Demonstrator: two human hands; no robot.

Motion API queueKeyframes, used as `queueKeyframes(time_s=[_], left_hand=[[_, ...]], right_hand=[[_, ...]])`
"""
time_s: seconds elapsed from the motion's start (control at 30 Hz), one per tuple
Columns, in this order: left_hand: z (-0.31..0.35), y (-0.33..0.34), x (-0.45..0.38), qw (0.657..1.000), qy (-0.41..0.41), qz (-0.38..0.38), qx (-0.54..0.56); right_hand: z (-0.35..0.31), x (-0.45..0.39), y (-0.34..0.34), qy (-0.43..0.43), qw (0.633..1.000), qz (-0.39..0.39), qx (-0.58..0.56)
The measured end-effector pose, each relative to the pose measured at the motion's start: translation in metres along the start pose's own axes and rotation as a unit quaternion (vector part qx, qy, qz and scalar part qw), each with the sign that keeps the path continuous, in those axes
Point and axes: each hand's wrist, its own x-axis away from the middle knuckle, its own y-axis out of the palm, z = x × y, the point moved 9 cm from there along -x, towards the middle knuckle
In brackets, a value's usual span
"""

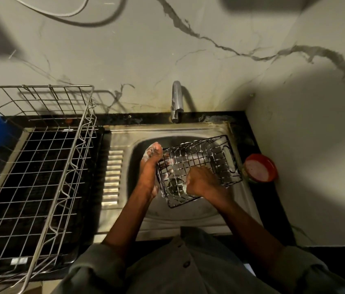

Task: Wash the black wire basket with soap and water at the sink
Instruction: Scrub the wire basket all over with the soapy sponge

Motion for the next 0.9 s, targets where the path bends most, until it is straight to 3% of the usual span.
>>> queueKeyframes(time_s=[0.07, 0.13, 0.23, 0.33, 0.43, 0.53, 0.67, 0.77, 0.83, 0.9], left_hand=[[-0.003, 0.002, 0.001, 1.000, -0.002, -0.005, -0.001], [-0.004, 0.005, 0.000, 1.000, -0.003, -0.007, 0.012], [-0.003, 0.010, 0.002, 1.000, -0.006, -0.022, 0.007], [-0.004, 0.010, 0.004, 1.000, -0.009, -0.017, 0.005], [-0.003, -0.004, 0.000, 1.000, 0.006, 0.017, 0.008], [-0.005, -0.009, -0.001, 0.999, 0.017, 0.027, -0.006], [-0.010, -0.003, -0.001, 1.000, -0.001, 0.013, -0.005], [-0.008, 0.009, 0.000, 1.000, 0.001, -0.018, -0.012], [-0.005, 0.013, 0.000, 1.000, 0.006, -0.022, -0.011], [0.000, 0.009, -0.002, 1.000, 0.010, -0.009, -0.019]], right_hand=[[0.002, -0.001, -0.007, 0.014, 0.999, 0.042, 0.004], [0.003, -0.003, -0.030, 0.041, 0.986, 0.147, -0.066], [0.014, -0.001, -0.057, 0.066, 0.934, 0.275, -0.219], [0.014, -0.002, -0.052, 0.055, 0.945, 0.246, -0.210], [0.011, -0.002, -0.031, 0.016, 0.994, 0.102, -0.017], [0.022, 0.003, -0.013, 0.016, 0.997, 0.037, 0.060], [0.025, 0.000, -0.033, 0.062, 0.986, 0.138, -0.063], [0.032, 0.007, -0.062, 0.109, 0.930, 0.285, -0.205], [0.029, 0.008, -0.068, 0.092, 0.934, 0.307, -0.160], [0.021, 0.002, -0.063, 0.045, 0.969, 0.242, -0.020]])
